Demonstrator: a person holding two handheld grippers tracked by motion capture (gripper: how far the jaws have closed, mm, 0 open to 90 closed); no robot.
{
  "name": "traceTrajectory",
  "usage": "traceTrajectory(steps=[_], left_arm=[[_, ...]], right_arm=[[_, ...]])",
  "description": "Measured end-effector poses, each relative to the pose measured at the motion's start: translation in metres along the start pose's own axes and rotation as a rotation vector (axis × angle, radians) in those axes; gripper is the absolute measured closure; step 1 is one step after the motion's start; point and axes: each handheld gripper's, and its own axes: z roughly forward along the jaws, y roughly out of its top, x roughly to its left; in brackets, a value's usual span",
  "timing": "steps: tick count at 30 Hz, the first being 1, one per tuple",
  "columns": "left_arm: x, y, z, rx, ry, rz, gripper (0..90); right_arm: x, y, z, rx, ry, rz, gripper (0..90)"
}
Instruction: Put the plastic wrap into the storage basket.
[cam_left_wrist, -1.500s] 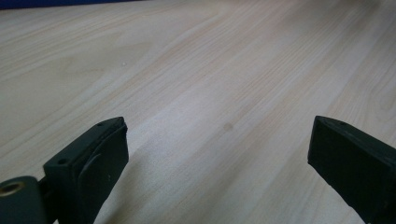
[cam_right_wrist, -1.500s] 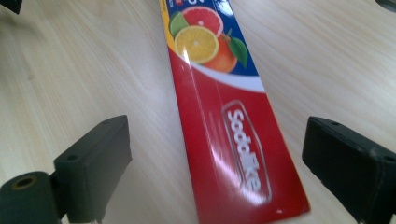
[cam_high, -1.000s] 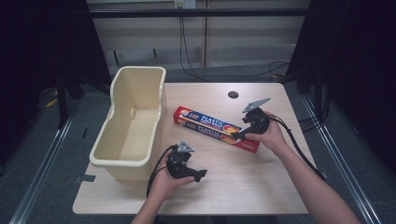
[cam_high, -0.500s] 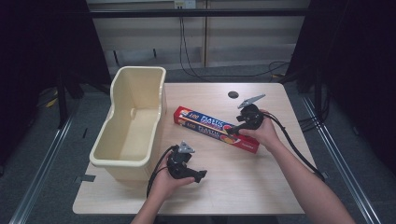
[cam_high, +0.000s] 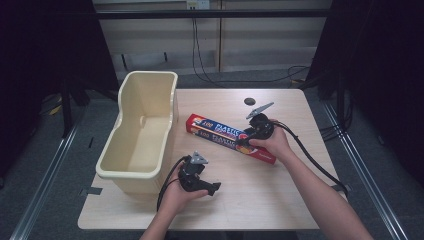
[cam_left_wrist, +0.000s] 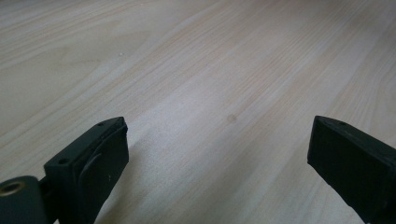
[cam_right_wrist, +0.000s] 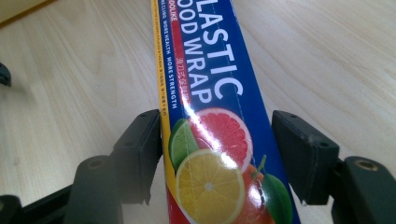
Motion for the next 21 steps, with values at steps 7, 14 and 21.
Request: traceTrajectory(steps=[7,14,21], left_arm=[[-0.001,0.0,-0.001,0.015,0.01,0.015,5.2],[-0.001,0.001,-0.002,0.006,0.006,0.011,5.3],[-0.003,0.001,-0.002,0.015,0.01,0.015,5.3]], right_arm=[[0.003,0.002,-0.002,0.026,-0.002,-0.055,38.4],[0.008,-0.006,-0.011,0.066,-0.033,-0.082,40.5],[0.007,-0.008,-0.011,0.062,-0.027,-0.014,37.7]])
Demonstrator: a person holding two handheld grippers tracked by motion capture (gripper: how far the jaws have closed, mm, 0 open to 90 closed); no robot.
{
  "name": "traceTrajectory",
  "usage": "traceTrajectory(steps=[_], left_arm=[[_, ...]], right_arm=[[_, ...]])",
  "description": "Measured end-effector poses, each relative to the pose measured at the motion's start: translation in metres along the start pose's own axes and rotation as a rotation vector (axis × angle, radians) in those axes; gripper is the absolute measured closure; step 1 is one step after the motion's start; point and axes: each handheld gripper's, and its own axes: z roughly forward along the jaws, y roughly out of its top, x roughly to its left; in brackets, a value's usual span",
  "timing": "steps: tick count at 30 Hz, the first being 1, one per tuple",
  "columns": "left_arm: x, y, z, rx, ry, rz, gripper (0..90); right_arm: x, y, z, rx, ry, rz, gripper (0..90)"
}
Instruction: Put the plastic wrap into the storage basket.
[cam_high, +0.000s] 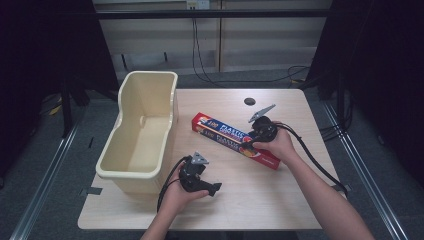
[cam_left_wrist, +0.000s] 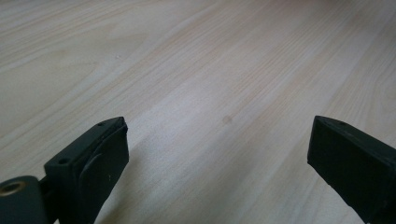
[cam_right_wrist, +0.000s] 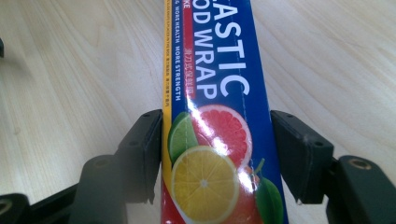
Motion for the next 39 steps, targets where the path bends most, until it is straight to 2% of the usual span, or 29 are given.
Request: traceTrajectory(steps=[2,3,5,7,10,12,13,15,18,20,23,25,26,27,31,33,35,36,39], left_arm=[[0.001,-0.001,0.001,-0.009,-0.005,-0.003,5.2],[0.001,-0.001,0.0,-0.009,-0.007,-0.004,5.2],[0.001,-0.001,0.0,-0.008,-0.006,-0.004,5.2],[0.001,0.0,0.0,-0.008,-0.002,-0.003,5.2],[0.001,0.0,0.0,-0.012,-0.002,-0.005,5.2],[0.001,-0.001,0.0,-0.008,0.0,-0.004,5.2],[0.0,-0.001,0.0,-0.015,-0.004,-0.014,5.2],[0.001,0.0,-0.001,-0.004,0.004,-0.003,5.3],[0.001,0.0,-0.001,-0.008,-0.001,0.0,5.2],[0.001,0.0,-0.002,-0.003,0.002,0.0,5.2],[0.0,0.0,-0.001,-0.006,-0.001,-0.007,5.2],[0.001,0.0,-0.002,-0.005,-0.004,-0.006,5.3],[0.0,0.001,-0.002,-0.019,-0.006,-0.021,5.3],[-0.001,0.003,-0.005,-0.018,-0.008,-0.014,5.2],[-0.003,0.007,-0.007,-0.035,-0.022,-0.009,5.2],[-0.005,0.011,-0.01,-0.037,-0.023,-0.002,5.2],[-0.006,0.017,-0.014,-0.054,-0.033,0.002,5.2],[-0.007,0.019,-0.015,-0.055,-0.035,0.006,5.2],[-0.007,0.029,-0.021,-0.061,-0.027,0.017,5.4]], right_arm=[[-0.002,0.001,0.002,-0.014,0.007,0.001,35.8],[-0.002,0.001,0.003,-0.016,0.016,0.023,35.4],[-0.003,0.002,0.006,-0.025,0.012,0.032,31.7],[-0.003,0.003,0.01,-0.015,0.01,0.057,31.3],[-0.003,0.004,0.013,-0.029,0.009,0.069,29.3],[-0.002,0.005,0.015,-0.014,-0.001,0.073,29.3],[-0.002,0.006,0.015,-0.008,-0.002,0.067,31.5],[0.0,0.005,0.015,-0.01,0.01,0.045,37.9],[0.003,0.006,0.014,-0.002,-0.006,0.012,40.5],[0.004,0.006,0.014,0.004,-0.007,0.01,41.5],[0.007,0.0,0.008,-0.016,-0.035,-0.048,42.8],[0.006,-0.004,0.003,-0.008,-0.005,-0.05,43.0],[0.006,-0.004,0.003,-0.008,-0.005,-0.05,43.0],[0.007,-0.009,-0.003,-0.006,-0.004,-0.079,43.0],[0.007,-0.013,-0.012,-0.018,0.025,-0.085,43.0],[0.007,-0.018,-0.026,-0.039,0.051,-0.107,43.0],[0.006,-0.02,-0.03,-0.042,0.061,-0.112,43.0],[0.005,-0.022,-0.036,-0.036,0.055,-0.129,42.9],[0.004,-0.025,-0.044,-0.036,0.067,-0.148,42.9]])
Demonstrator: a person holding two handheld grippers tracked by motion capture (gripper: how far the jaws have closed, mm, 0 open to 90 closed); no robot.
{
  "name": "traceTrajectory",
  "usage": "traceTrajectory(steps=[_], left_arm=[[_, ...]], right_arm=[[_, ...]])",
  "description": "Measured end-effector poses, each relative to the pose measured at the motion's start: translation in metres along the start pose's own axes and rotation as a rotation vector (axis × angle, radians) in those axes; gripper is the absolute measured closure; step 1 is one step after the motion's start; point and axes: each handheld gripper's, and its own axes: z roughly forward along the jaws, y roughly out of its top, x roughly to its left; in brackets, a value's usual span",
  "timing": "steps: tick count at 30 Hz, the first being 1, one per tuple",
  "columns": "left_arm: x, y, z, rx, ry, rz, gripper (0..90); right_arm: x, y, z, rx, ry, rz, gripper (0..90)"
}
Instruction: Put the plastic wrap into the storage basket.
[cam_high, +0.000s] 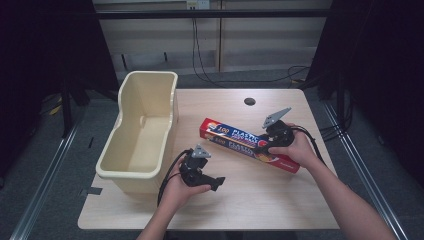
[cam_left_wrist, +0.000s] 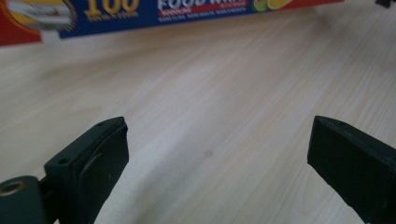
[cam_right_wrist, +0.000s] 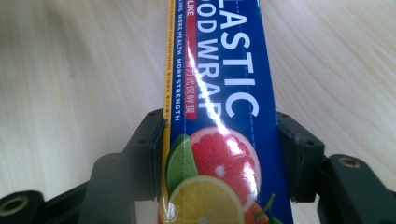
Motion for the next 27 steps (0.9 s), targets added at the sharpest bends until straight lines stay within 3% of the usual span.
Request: traceTrajectory(steps=[6,9,15,18,21,22,26,27], left_arm=[[0.0,0.028,-0.009,-0.019,0.004,0.042,4.5],[-0.001,0.051,-0.012,-0.022,-0.006,0.072,4.2],[0.0,0.077,-0.01,0.021,-0.015,0.113,2.6],[0.007,0.096,-0.005,0.045,-0.04,0.129,0.7],[0.011,0.103,0.001,0.047,-0.047,0.125,0.2],[0.014,0.109,0.006,0.084,-0.062,0.17,0.2],[0.013,0.115,0.018,0.103,-0.084,0.182,0.6],[0.011,0.117,0.024,0.116,-0.087,0.207,1.2]], right_arm=[[0.001,-0.004,-0.014,-0.003,0.056,-0.06,42.7],[0.003,-0.006,-0.017,0.005,0.073,-0.073,42.8],[0.003,-0.01,-0.025,-0.006,0.109,-0.111,42.7],[0.003,-0.013,-0.028,-0.015,0.131,-0.113,42.7],[0.004,-0.013,-0.03,-0.001,0.131,-0.133,42.6],[0.005,-0.013,-0.03,0.003,0.138,-0.137,42.6],[0.005,-0.013,-0.03,-0.003,0.158,-0.149,42.5],[0.006,-0.012,-0.03,0.001,0.164,-0.162,42.5]])
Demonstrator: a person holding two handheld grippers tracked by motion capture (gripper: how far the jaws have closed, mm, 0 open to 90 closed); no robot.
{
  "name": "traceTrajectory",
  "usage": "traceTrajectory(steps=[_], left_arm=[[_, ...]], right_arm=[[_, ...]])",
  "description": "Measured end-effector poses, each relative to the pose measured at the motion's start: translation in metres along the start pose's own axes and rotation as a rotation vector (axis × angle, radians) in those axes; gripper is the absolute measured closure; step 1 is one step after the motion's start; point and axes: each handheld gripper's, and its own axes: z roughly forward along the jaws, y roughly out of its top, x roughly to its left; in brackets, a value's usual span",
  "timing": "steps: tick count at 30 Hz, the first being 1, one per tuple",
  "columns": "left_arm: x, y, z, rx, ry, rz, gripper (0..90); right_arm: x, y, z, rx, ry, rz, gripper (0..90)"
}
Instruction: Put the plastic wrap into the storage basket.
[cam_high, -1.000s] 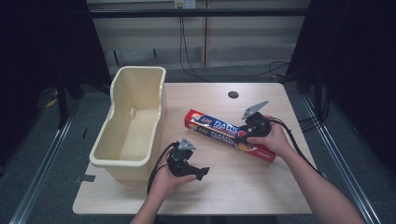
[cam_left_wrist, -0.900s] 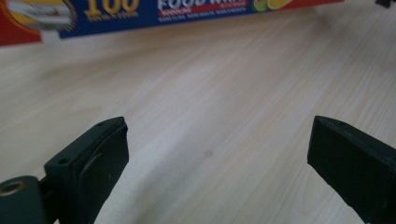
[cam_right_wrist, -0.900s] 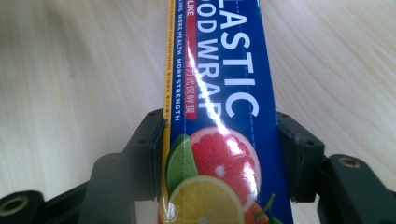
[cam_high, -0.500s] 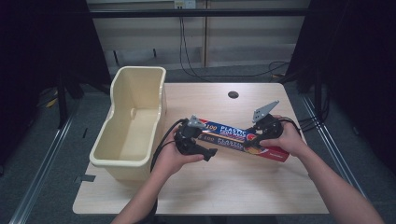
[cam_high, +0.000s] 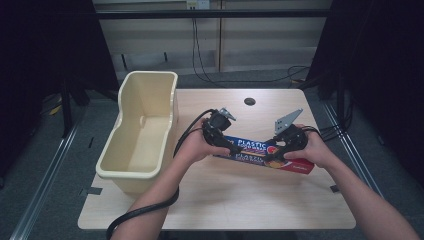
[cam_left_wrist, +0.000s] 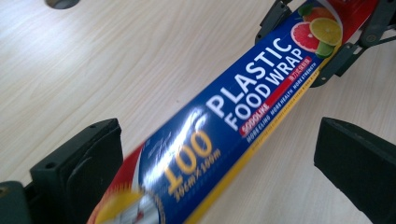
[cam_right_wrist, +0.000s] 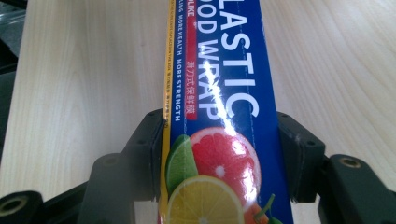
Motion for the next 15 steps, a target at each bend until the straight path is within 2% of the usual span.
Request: traceTrajectory(steps=[2,4,5,7,8,9,10,11,12,13,14,15], left_arm=[[-0.001,0.004,0.006,0.022,-0.024,0.04,1.5],[-0.003,0.006,0.009,0.022,-0.037,0.047,1.5],[-0.006,0.009,0.014,0.035,-0.054,0.076,1.5],[-0.007,0.012,0.017,0.058,-0.066,0.094,2.6],[-0.007,0.012,0.017,0.058,-0.066,0.094,2.7],[-0.009,0.013,0.019,0.076,-0.07,0.108,3.8],[-0.012,0.015,0.021,0.117,-0.061,0.144,4.4],[-0.012,0.015,0.021,0.117,-0.061,0.144,4.7],[-0.013,0.015,0.022,0.126,-0.064,0.163,6.6],[-0.014,0.015,0.023,0.128,-0.083,0.178,12.7],[-0.015,0.014,0.025,0.13,-0.114,0.179,12.7],[-0.016,0.013,0.026,0.154,-0.13,0.182,16.8]], right_arm=[[0.001,0.002,0.0,0.009,0.004,-0.016,42.5],[0.002,0.002,0.0,0.009,0.01,-0.025,42.5],[0.003,0.004,-0.001,0.01,0.022,-0.039,42.4],[0.003,0.005,-0.002,0.006,0.028,-0.047,42.4],[0.003,0.005,-0.002,0.006,0.028,-0.047,42.4],[0.005,0.007,-0.004,0.008,0.036,-0.068,42.4],[0.005,0.008,-0.004,0.01,0.039,-0.079,42.3],[0.005,0.008,-0.004,0.01,0.039,-0.079,42.3],[0.007,0.01,-0.005,0.015,0.043,-0.09,42.3],[0.007,0.011,-0.005,0.012,0.051,-0.097,42.2],[0.007,0.011,-0.005,0.012,0.051,-0.097,42.2],[0.008,0.013,-0.005,0.009,0.055,-0.103,42.2]])
